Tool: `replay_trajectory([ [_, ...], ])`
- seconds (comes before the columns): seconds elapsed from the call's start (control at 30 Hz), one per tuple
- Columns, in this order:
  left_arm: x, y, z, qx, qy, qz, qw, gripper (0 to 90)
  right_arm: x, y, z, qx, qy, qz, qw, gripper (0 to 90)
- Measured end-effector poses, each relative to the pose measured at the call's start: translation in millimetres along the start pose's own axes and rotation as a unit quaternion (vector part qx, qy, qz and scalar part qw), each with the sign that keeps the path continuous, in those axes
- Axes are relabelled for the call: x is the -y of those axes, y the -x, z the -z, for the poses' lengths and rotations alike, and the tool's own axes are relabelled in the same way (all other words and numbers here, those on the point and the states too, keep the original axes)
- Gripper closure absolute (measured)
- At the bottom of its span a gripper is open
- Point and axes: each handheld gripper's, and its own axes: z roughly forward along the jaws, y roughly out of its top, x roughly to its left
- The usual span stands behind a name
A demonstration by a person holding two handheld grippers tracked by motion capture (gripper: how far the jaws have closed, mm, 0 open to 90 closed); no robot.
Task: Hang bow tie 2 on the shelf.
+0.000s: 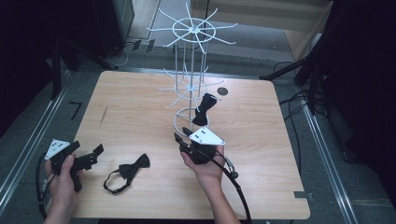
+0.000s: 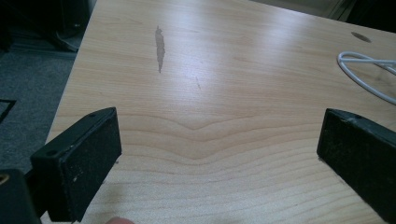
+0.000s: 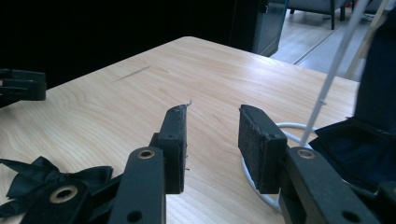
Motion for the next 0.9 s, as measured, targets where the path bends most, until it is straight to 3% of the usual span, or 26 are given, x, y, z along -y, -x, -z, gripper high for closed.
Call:
replay_trajectory([
  [0.9, -0.1, -0.1, -0.4, 0.001, 0.000, 0.000, 1.0000, 0.2, 21.7, -44.5, -34.0, -0.064, -0.039, -0.003, 0.9971, 63.0],
])
